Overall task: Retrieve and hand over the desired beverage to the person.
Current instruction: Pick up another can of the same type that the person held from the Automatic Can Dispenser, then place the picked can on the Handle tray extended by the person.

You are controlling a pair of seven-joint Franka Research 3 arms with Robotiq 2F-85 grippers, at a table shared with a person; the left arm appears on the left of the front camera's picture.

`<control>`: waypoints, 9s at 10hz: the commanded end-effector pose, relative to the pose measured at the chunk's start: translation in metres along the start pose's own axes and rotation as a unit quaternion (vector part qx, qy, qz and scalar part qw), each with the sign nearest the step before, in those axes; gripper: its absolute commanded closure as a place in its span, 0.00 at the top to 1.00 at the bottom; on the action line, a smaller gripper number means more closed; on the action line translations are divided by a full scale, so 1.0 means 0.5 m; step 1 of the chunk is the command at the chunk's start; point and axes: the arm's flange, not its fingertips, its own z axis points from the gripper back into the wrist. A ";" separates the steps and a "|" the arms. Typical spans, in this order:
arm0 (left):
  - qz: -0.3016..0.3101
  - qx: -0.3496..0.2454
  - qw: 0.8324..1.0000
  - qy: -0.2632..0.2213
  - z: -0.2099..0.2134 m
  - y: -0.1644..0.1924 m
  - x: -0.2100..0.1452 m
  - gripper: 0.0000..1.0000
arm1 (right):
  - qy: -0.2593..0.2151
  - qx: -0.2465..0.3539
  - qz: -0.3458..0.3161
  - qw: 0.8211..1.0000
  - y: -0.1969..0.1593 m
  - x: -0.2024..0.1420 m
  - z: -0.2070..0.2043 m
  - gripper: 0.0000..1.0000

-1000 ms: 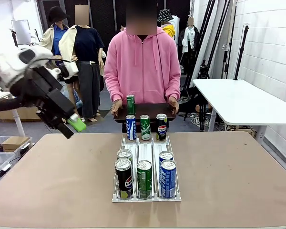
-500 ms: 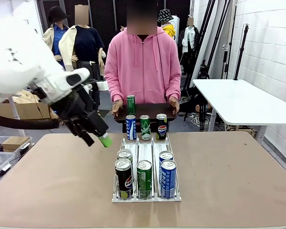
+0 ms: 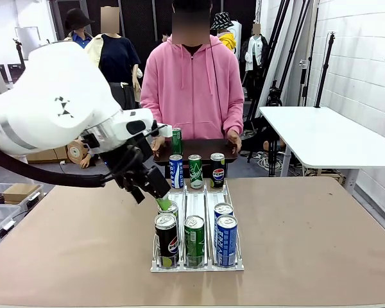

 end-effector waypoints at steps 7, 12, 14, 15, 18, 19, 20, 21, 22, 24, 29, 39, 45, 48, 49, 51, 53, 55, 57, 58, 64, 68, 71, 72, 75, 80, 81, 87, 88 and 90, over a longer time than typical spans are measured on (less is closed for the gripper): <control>0.023 0.136 0.990 0.023 -0.121 -0.041 0.048 1.00 | -0.005 0.005 0.005 1.000 -0.001 0.000 0.001 1.00; 0.047 0.155 0.986 0.037 -0.176 -0.016 0.065 1.00 | -0.005 0.005 0.005 1.000 -0.001 0.000 0.001 1.00; 0.050 0.151 0.986 0.041 -0.187 -0.017 0.072 1.00 | -0.005 0.005 0.005 1.000 -0.001 0.000 0.001 1.00; 0.052 0.151 0.986 0.045 -0.196 -0.014 0.073 1.00 | -0.005 0.005 0.005 1.000 -0.001 0.000 0.001 1.00; 0.069 0.153 0.984 0.053 -0.219 -0.002 0.071 1.00 | -0.005 0.005 0.005 1.000 -0.001 0.000 0.001 1.00; 0.073 0.153 0.984 0.056 -0.226 -0.001 0.069 1.00 | -0.005 0.005 0.005 1.000 -0.001 0.000 0.001 1.00; 0.076 0.151 0.984 0.058 -0.234 0.001 0.066 1.00 | -0.005 0.005 0.005 1.000 -0.001 0.000 0.001 1.00; 0.077 0.152 0.984 0.057 -0.239 0.002 0.066 1.00 | -0.005 0.005 0.005 1.000 -0.001 0.000 0.001 1.00; 0.078 0.153 0.984 0.057 -0.243 0.003 0.065 1.00 | -0.005 0.005 0.005 1.000 -0.001 0.000 0.001 1.00; 0.081 0.153 0.983 0.055 -0.251 0.004 0.070 1.00 | -0.005 0.005 0.005 1.000 -0.001 0.000 0.001 1.00; 0.087 0.151 0.983 0.055 -0.265 0.010 0.081 0.97 | -0.005 0.005 0.005 1.000 -0.001 0.000 0.001 1.00; 0.078 0.135 0.986 0.064 -0.260 0.013 0.075 0.12 | -0.005 0.005 0.005 1.000 -0.001 0.000 0.001 1.00; 0.078 0.136 0.985 0.066 -0.259 0.013 0.075 0.12 | -0.005 0.005 0.005 1.000 -0.001 0.000 0.001 1.00; 0.089 0.167 0.980 0.064 -0.200 0.042 0.111 0.12 | -0.005 0.005 0.005 1.000 -0.001 0.000 0.001 1.00; 0.094 0.172 0.979 0.060 -0.170 0.048 0.129 0.12 | -0.005 0.005 0.005 1.000 -0.001 0.000 0.001 1.00; 0.098 0.180 0.978 0.042 -0.095 0.054 0.170 0.12 | -0.005 0.005 0.005 1.000 -0.001 0.000 0.001 1.00; 0.099 0.200 0.975 0.024 -0.012 0.066 0.207 0.12 | -0.005 0.005 0.005 1.000 -0.001 0.000 0.001 1.00; 0.107 0.235 0.966 -0.006 0.097 0.077 0.233 0.12 | -0.005 0.005 0.005 1.000 -0.001 0.000 0.001 1.00; 0.111 0.243 0.963 -0.023 0.156 0.076 0.244 0.12 | -0.005 0.005 0.005 1.000 -0.001 0.000 0.001 1.00; 0.118 0.234 0.965 -0.025 0.170 0.078 0.245 0.12 | -0.005 0.005 0.005 1.000 -0.001 0.000 0.001 1.00; 0.125 0.224 0.967 -0.003 0.185 0.189 0.205 0.12 | -0.005 0.005 0.005 1.000 -0.001 0.000 0.001 1.00; 0.158 0.189 0.969 -0.021 0.254 0.332 0.051 0.12 | -0.005 0.005 0.005 1.000 -0.001 0.000 0.001 1.00; 0.167 0.177 0.970 -0.027 0.284 0.402 -0.063 0.12 | -0.005 0.005 0.005 1.000 -0.001 0.000 0.001 1.00; 0.171 0.168 0.970 -0.043 0.296 0.415 -0.085 0.12 | -0.005 0.005 0.005 1.000 -0.001 0.000 0.001 1.00; 0.185 0.176 0.967 -0.019 0.293 0.423 -0.088 0.12 | -0.005 0.005 0.005 1.000 -0.001 0.000 0.001 1.00; 0.185 0.176 0.967 -0.019 0.293 0.423 -0.088 0.12 | -0.005 0.005 0.005 1.000 -0.001 0.000 0.001 1.00; 0.185 0.176 0.967 -0.019 0.293 0.423 -0.088 0.12 | -0.005 0.005 0.005 1.000 -0.001 0.000 0.001 1.00; 0.185 0.176 0.967 -0.019 0.293 0.423 -0.088 0.12 | -0.005 0.005 0.005 1.000 -0.001 0.000 0.001 1.00; 0.185 0.176 0.967 -0.019 0.293 0.423 -0.088 0.12 | -0.005 0.005 0.005 1.000 -0.001 0.000 0.001 1.00; 0.185 0.176 0.967 -0.019 0.293 0.423 -0.088 0.12 | -0.005 0.005 0.005 1.000 -0.001 0.000 0.001 1.00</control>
